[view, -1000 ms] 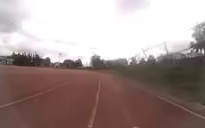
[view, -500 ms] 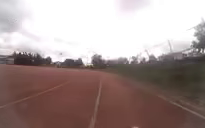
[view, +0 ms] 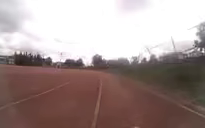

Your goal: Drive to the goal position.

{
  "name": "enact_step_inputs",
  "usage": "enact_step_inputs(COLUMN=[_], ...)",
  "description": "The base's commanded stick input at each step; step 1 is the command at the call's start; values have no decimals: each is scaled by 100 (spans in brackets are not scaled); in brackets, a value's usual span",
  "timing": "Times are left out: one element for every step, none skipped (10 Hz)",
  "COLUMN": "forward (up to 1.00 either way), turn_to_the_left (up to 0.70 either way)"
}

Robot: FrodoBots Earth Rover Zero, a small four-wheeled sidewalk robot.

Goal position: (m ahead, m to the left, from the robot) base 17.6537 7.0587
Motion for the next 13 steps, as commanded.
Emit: enact_step_inputs(forward=[70,70,70,70,70,70,70,70,70,70,70,70,70], turn_to_the_left=[0,0,0,0,0,0,0,0,0,0,0,0,0])
